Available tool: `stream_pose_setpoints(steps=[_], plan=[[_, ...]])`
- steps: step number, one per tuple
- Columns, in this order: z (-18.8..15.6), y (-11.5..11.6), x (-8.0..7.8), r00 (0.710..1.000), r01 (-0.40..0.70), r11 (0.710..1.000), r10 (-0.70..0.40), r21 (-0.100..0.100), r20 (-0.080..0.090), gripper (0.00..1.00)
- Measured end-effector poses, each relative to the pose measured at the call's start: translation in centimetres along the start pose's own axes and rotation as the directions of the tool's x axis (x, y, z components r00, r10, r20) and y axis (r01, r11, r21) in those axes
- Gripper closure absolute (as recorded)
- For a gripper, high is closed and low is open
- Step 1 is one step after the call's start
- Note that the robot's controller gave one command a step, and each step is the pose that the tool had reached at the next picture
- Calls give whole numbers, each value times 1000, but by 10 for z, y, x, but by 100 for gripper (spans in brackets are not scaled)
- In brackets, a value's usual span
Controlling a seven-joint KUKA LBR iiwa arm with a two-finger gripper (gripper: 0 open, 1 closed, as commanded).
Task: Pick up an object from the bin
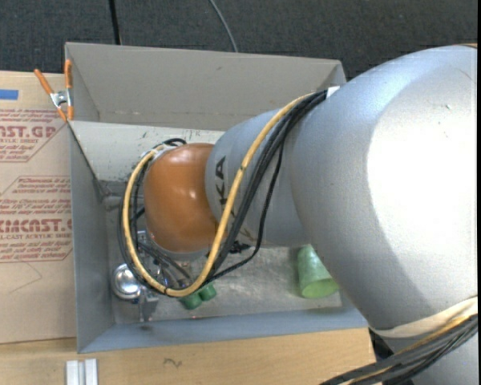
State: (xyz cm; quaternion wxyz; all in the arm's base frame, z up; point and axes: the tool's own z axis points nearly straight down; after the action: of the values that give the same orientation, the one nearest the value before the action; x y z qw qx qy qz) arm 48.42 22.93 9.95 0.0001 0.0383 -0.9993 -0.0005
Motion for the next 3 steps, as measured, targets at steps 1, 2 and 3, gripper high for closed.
stream_pose_setpoints(steps=[1,2,3], plan=[[28,8,3,972,-237,972,237,-1,3,0],[28,-6,2,712,-702,712,702,-5,1,0],[27,-6,2,712,-702,712,702,-5,-1,100]])
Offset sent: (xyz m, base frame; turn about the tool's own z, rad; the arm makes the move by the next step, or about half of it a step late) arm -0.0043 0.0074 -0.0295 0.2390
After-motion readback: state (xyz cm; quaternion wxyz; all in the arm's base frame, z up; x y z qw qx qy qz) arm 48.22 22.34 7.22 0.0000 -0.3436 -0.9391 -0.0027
